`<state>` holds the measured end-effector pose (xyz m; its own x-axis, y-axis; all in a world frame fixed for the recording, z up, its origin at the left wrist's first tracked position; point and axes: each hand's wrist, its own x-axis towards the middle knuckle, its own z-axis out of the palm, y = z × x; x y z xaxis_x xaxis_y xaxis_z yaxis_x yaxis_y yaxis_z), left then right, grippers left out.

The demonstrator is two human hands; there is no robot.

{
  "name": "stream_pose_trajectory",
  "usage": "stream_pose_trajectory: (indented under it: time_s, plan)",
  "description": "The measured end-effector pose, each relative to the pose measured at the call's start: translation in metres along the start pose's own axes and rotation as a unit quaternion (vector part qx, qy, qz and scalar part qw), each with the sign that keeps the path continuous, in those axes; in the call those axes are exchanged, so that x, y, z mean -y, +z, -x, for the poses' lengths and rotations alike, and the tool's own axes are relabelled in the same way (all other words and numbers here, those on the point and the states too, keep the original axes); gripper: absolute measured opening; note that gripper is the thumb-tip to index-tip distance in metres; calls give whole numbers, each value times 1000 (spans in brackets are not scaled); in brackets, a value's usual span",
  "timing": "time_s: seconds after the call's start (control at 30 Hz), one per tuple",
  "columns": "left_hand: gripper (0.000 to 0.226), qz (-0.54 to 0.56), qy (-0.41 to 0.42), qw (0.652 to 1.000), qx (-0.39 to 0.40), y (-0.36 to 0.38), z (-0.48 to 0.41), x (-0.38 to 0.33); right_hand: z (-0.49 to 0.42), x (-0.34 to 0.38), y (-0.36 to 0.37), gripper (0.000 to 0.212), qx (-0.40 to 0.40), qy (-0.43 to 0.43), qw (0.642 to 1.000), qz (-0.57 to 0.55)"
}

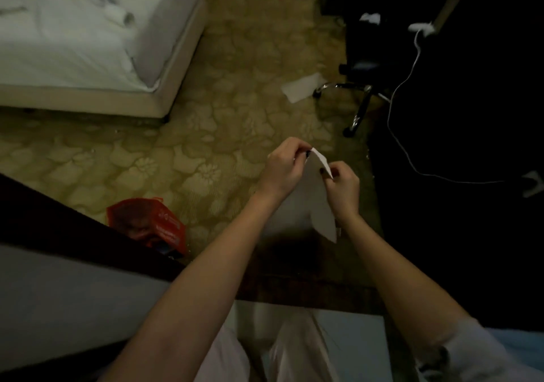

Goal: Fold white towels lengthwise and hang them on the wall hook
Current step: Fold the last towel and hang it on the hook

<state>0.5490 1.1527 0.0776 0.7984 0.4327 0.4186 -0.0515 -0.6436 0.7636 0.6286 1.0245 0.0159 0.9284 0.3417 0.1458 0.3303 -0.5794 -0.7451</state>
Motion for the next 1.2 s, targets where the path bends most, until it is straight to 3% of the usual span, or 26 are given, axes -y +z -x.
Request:
stream_pose_trajectory:
  time_s: [0.13, 0.3, 0.43, 0.57, 0.73, 0.93, 1.2]
  plan:
    - [12, 34, -5, 999, -41, -53, -29, -104, 20, 69, -88, 4, -27, 17, 999, -11]
    - [14, 93, -54, 991, -85, -117, -48, -224, 56, 147, -196, 8, -61, -27, 998, -13]
    - [15, 125, -22, 984, -123, -163, -49, -291, 100, 188, -260, 23, -66, -25, 997, 43]
    - [15, 164, 5, 978, -127, -193, -23, -336, 164, 208, -311, 19, -124, -13, 992, 34]
    - [12, 192, 22, 977, -86, -217, 42, -369, 260, 206, -345, 16, -161, 36, 983, 79]
    - [9, 180, 49, 982, -27, -241, 124, -391, 376, 204, -372, 9, -270, 64, 956, 95]
    - [7, 207, 44, 963, 165, -227, 222, -424, 527, 200, -424, 10, -326, 145, 927, 111]
